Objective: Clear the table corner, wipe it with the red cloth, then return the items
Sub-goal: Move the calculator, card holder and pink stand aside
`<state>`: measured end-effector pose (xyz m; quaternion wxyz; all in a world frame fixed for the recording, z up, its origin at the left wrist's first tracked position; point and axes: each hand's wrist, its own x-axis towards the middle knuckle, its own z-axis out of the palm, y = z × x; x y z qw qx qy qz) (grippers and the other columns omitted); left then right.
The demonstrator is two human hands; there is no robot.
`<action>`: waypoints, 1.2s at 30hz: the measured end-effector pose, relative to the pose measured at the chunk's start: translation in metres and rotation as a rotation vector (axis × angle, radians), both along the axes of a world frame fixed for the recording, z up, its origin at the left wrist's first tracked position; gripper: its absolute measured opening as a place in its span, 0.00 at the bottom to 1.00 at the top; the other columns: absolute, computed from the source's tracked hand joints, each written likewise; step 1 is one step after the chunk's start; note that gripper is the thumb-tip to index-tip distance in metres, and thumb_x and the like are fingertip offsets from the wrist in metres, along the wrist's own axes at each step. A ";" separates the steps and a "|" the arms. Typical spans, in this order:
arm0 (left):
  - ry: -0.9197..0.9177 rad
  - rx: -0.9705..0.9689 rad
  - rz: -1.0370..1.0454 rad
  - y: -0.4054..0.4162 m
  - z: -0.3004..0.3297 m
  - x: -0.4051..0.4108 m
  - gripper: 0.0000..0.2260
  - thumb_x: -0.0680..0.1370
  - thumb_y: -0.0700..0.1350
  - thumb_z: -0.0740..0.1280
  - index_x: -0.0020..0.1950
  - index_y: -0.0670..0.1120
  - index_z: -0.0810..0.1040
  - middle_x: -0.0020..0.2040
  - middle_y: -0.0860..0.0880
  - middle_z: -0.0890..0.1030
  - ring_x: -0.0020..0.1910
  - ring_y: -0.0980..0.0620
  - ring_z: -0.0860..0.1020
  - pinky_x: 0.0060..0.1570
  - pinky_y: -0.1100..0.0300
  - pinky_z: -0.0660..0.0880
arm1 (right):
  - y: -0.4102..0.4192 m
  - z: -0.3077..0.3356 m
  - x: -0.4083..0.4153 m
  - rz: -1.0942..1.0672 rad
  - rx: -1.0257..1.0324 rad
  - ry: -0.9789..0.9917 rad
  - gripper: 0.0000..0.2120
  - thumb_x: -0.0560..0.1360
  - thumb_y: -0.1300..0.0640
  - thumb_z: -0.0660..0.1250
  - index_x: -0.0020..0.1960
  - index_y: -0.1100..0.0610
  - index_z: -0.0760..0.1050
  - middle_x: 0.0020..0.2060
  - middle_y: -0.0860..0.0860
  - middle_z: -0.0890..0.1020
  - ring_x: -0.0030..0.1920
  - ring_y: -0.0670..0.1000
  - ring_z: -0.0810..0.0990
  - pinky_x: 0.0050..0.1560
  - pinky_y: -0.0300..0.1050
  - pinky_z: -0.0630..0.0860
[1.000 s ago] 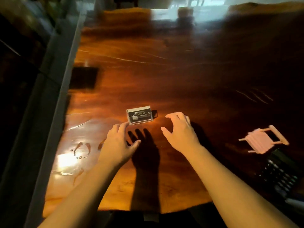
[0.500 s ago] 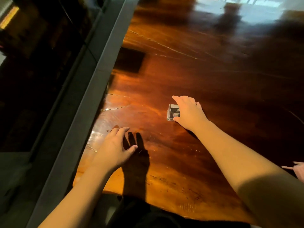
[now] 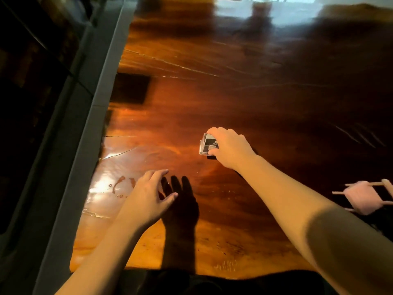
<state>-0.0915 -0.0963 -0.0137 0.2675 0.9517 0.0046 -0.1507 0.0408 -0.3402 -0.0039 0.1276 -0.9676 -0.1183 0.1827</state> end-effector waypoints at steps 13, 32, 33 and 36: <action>0.020 -0.063 -0.402 -0.157 0.003 0.035 0.31 0.75 0.60 0.70 0.75 0.55 0.64 0.68 0.52 0.71 0.65 0.51 0.71 0.59 0.56 0.72 | -0.194 0.032 -0.052 -0.367 -0.024 -0.111 0.24 0.78 0.49 0.72 0.71 0.50 0.68 0.62 0.51 0.80 0.61 0.55 0.79 0.62 0.54 0.74; 0.056 -0.053 -0.517 -0.248 -0.003 0.016 0.30 0.75 0.60 0.68 0.74 0.56 0.64 0.68 0.53 0.71 0.65 0.52 0.71 0.56 0.64 0.69 | -0.312 -0.008 -0.085 -0.538 -0.118 -0.016 0.20 0.80 0.50 0.69 0.68 0.52 0.67 0.60 0.53 0.79 0.56 0.57 0.82 0.42 0.48 0.74; 0.054 -0.048 -0.507 -0.249 -0.003 0.014 0.30 0.75 0.60 0.68 0.74 0.56 0.64 0.68 0.53 0.71 0.65 0.52 0.71 0.56 0.64 0.70 | -0.314 -0.009 -0.085 -0.525 -0.113 -0.011 0.20 0.80 0.51 0.69 0.68 0.52 0.67 0.60 0.53 0.79 0.56 0.57 0.81 0.42 0.48 0.73; 0.049 -0.040 -0.469 -0.248 -0.002 0.004 0.30 0.75 0.61 0.68 0.74 0.57 0.64 0.68 0.54 0.71 0.64 0.52 0.72 0.54 0.64 0.70 | -0.315 -0.014 -0.084 -0.503 -0.080 0.012 0.21 0.80 0.52 0.69 0.69 0.51 0.67 0.60 0.53 0.78 0.56 0.57 0.81 0.42 0.48 0.73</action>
